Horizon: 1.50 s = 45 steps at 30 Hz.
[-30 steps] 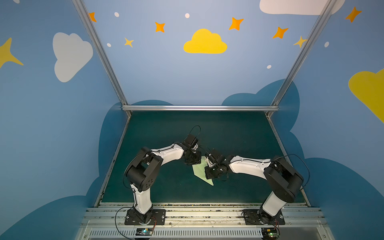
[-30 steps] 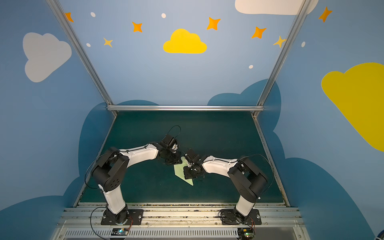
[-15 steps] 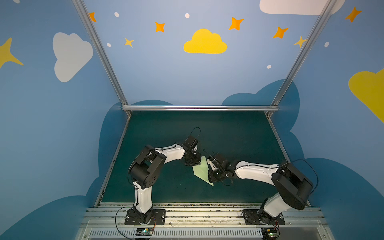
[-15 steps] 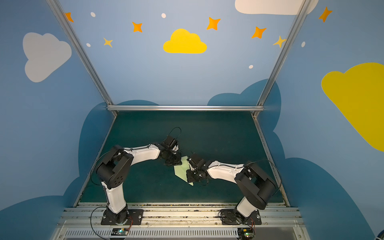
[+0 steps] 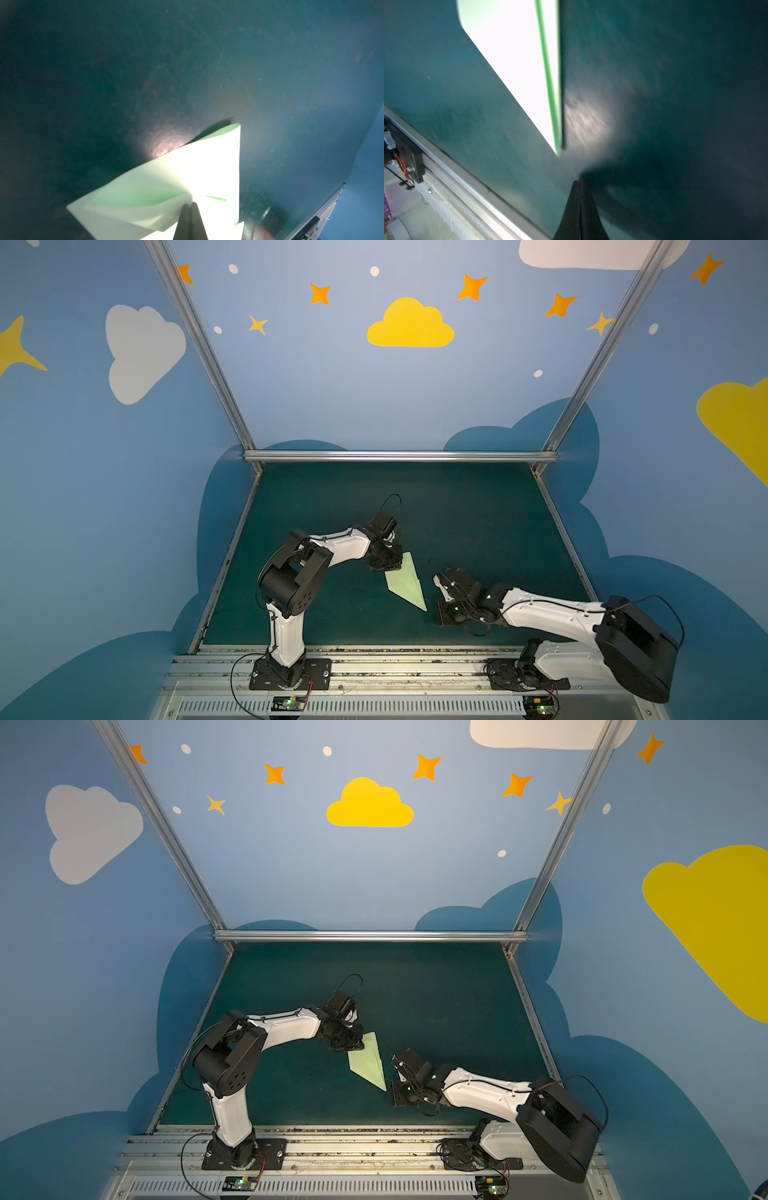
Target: Fold a paper plane with a square sheet of paper (fold left side to right side)
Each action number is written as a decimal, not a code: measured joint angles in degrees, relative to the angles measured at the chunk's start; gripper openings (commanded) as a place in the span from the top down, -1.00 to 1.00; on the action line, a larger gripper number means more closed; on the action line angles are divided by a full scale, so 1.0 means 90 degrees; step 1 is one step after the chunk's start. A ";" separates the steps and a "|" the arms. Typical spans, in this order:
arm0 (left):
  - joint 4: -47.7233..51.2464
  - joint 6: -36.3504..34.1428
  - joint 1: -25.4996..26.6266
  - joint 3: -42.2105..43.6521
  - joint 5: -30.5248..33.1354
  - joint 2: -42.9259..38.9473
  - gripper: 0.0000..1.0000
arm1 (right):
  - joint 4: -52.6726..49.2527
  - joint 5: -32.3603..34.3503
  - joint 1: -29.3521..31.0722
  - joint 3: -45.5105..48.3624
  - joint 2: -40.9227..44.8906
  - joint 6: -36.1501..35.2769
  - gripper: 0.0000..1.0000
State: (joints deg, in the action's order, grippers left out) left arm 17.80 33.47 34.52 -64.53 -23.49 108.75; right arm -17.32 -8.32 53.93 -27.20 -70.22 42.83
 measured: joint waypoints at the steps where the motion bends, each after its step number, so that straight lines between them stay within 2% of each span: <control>1: 0.0002 -0.0002 0.0000 -0.0022 -0.0002 -0.0005 0.92 | -0.0168 0.0024 -0.0010 0.0036 0.0143 0.0049 1.00; 5: 0.0029 -0.0015 0.0000 -0.0189 -0.0070 -0.0148 0.70 | -0.0680 0.0148 -0.0185 0.0056 0.0792 0.0257 0.34; 6: 0.0053 -0.0019 0.0000 -0.0245 -0.0083 -0.0231 0.67 | -0.0729 0.0134 -0.0253 0.0046 0.0920 0.0308 0.23; 9: 0.0085 -0.0032 0.0000 -0.0427 -0.0141 -0.0457 0.66 | -0.0704 0.0058 -0.0398 0.0024 0.1042 0.0423 0.08; 19: 0.0087 -0.0109 -0.0121 -0.0491 -0.0163 -0.0381 0.77 | 0.0209 -0.0488 -0.0542 0.0034 0.0525 0.0964 0.01; 29: -0.0182 -0.0143 -0.0272 0.0163 -0.0095 -0.0078 0.79 | 0.1518 -0.0950 -0.0544 0.0398 -0.0049 0.1552 0.01; 37: -0.0437 -0.0146 -0.0325 0.0282 -0.0100 -0.0075 0.83 | 0.2511 -0.1141 -0.0515 0.0408 -0.0578 0.1889 0.01; 45: -0.0542 -0.0146 -0.0338 0.0330 -0.0148 -0.0075 0.85 | 0.3271 -0.1149 -0.0583 0.0641 -0.0721 0.2084 0.17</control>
State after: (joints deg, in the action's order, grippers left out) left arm 12.93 32.16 31.48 -61.56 -24.82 108.07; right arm 12.12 -18.65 48.69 -21.43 -76.71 61.58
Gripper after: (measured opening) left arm 0.076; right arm 0.444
